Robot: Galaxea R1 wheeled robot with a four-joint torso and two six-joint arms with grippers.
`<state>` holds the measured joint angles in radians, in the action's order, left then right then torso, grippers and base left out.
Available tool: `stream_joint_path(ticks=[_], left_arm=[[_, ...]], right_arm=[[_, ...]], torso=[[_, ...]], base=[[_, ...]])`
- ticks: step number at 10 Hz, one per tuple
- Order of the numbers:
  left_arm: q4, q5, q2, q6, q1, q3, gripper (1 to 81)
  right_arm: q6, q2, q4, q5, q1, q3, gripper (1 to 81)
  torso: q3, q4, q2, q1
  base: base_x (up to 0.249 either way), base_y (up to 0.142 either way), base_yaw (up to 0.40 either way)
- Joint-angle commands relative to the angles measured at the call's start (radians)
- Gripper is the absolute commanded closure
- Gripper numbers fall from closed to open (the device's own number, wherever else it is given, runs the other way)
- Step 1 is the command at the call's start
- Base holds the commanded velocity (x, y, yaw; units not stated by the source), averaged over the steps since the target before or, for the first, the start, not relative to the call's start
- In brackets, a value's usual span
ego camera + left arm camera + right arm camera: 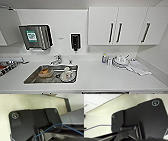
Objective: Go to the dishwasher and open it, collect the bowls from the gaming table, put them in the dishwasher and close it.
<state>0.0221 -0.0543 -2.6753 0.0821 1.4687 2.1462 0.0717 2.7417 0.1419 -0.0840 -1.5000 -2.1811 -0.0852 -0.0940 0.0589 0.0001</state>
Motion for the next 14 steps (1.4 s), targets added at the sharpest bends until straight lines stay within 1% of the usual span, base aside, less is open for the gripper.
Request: stream_joint_path(ticks=[1,6,7,8,9,10,12,14], left_arm=[[0.004,0.053,0.023,0.005,-0.05,-0.017,1.0],[0.005,0.051,0.02,0.004,-0.05,-0.009,1.0],[0.005,0.029,0.026,0.004,-0.05,-0.002,1.0],[0.016,-0.011,0.041,0.004,-0.05,-0.005,1.0],[0.044,-0.016,0.058,0.004,-0.05,-0.018,1.0],[0.053,-0.018,0.076,0.004,-0.05,-0.035,1.0],[0.052,-0.021,0.125,0.005,-0.05,-0.086,1.0],[0.047,-0.053,0.208,0.005,-0.05,-0.199,1.0]], right_arm=[[0.007,-0.012,0.004,0.055,0.049,0.021,1.0],[-0.003,-0.012,0.015,0.044,0.049,0.015,1.0],[-0.004,-0.014,0.016,0.044,0.049,0.012,1.0],[-0.007,-0.023,0.018,0.044,0.049,0.018,1.0],[-0.009,-0.038,0.021,0.044,0.049,0.04,1.0],[-0.009,-0.064,0.036,0.044,0.051,0.078,1.0],[-0.007,-0.132,0.036,0.052,0.066,0.188,1.0],[-0.007,-0.228,0.038,0.047,0.082,0.334,1.0]], torso=[[0.0,0.0,0.0,0.0],[0.0,0.0,0.0,0.0],[0.0,0.0,0.0,0.0],[0.0,0.0,0.0,0.0],[0.0,0.0,0.0,0.0],[0.0,0.0,0.0,0.0],[0.0,0.0,0.0,0.0],[0.0,0.0,0.0,0.0]], base=[[0.091,0.0,0.0],[0.016,0.0,0.0],[0.0,0.0,0.0],[0.0,0.0,0.0],[0.0,0.0,0.0],[0.0,0.0,0.0],[0.0,0.0,0.0],[0.0,0.0,0.0]])
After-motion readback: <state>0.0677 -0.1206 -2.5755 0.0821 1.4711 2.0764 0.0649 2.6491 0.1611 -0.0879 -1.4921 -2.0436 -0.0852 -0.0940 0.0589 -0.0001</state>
